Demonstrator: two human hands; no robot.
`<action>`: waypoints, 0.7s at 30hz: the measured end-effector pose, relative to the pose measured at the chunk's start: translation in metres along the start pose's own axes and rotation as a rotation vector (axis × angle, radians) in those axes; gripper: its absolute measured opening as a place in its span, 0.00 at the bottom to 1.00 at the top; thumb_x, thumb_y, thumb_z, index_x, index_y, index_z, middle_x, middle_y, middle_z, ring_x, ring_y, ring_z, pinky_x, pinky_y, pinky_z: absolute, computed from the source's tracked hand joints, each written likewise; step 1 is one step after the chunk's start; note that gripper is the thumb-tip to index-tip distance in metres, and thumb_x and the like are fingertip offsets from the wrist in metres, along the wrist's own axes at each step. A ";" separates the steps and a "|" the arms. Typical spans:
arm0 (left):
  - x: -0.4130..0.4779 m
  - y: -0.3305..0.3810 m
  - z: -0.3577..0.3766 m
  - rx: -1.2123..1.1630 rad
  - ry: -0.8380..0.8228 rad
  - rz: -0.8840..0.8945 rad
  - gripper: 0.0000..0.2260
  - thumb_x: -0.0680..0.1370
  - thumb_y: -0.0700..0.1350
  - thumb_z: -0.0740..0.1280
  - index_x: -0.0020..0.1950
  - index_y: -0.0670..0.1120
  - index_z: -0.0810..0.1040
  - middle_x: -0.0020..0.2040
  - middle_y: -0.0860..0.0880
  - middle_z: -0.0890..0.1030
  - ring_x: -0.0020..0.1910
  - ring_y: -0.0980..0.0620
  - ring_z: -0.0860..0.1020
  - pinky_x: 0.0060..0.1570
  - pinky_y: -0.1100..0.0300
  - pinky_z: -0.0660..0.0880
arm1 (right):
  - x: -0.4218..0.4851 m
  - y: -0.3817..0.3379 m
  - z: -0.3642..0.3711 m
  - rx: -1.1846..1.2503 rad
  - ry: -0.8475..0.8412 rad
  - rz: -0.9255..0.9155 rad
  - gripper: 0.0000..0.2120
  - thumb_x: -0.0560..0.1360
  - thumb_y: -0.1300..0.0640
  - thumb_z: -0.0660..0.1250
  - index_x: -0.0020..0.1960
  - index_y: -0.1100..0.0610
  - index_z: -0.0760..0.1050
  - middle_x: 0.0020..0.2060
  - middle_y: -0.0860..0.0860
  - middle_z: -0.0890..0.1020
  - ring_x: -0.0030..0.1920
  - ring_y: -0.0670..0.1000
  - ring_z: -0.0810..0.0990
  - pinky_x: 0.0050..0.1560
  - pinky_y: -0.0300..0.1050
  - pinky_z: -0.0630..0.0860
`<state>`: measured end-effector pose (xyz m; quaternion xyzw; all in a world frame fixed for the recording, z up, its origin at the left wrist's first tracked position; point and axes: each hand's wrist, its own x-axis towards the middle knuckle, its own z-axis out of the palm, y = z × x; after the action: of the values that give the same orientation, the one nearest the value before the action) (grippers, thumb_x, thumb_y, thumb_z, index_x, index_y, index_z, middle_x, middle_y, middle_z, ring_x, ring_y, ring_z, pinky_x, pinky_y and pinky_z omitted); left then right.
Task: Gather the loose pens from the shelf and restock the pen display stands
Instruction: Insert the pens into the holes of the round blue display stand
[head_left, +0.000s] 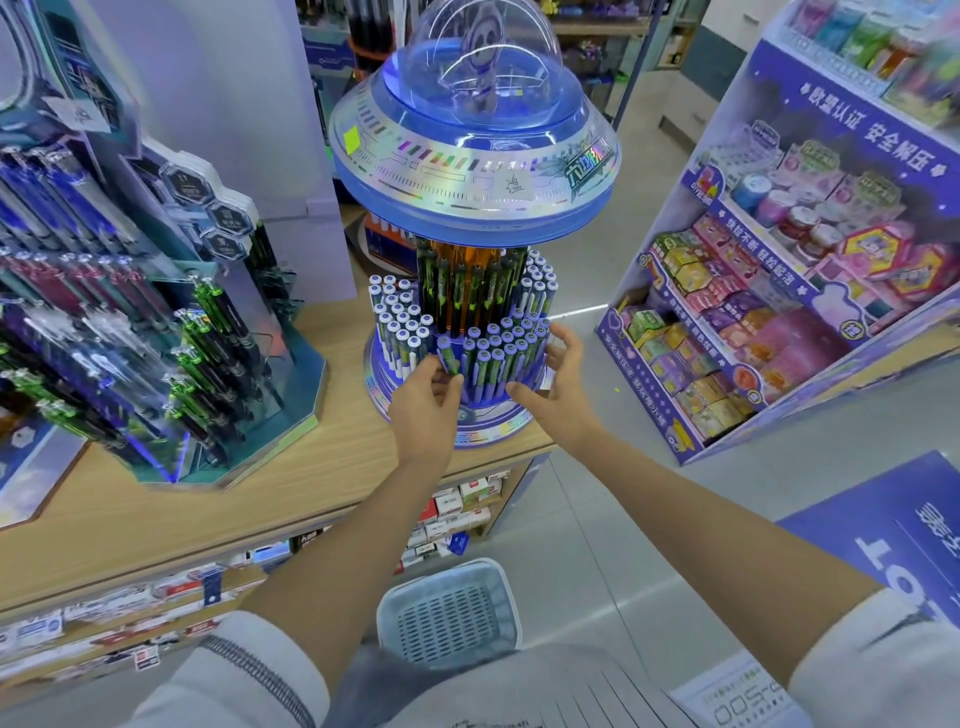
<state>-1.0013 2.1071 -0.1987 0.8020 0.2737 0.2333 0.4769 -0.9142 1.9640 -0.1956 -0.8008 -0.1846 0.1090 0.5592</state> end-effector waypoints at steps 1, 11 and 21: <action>-0.001 -0.002 0.001 0.010 -0.015 -0.017 0.04 0.78 0.40 0.68 0.50 0.41 0.78 0.41 0.50 0.80 0.40 0.54 0.77 0.45 0.62 0.75 | 0.000 0.000 0.000 0.008 -0.004 0.000 0.38 0.72 0.66 0.73 0.72 0.54 0.54 0.65 0.52 0.70 0.60 0.34 0.71 0.53 0.36 0.76; 0.003 -0.004 0.004 0.077 -0.075 -0.056 0.05 0.76 0.41 0.70 0.50 0.42 0.80 0.44 0.47 0.82 0.40 0.54 0.78 0.46 0.59 0.76 | -0.004 -0.003 -0.003 0.025 -0.025 0.000 0.36 0.73 0.67 0.71 0.72 0.53 0.54 0.64 0.52 0.70 0.59 0.30 0.71 0.56 0.45 0.79; 0.002 -0.005 0.000 0.170 -0.042 -0.031 0.04 0.78 0.42 0.68 0.51 0.46 0.81 0.46 0.50 0.83 0.38 0.55 0.76 0.42 0.61 0.71 | -0.006 -0.007 -0.004 0.052 -0.032 0.007 0.36 0.74 0.68 0.69 0.74 0.56 0.53 0.62 0.51 0.70 0.56 0.26 0.71 0.53 0.37 0.79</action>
<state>-1.0013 2.1107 -0.2031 0.8399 0.2950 0.1851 0.4163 -0.9198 1.9605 -0.1877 -0.7847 -0.1879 0.1285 0.5766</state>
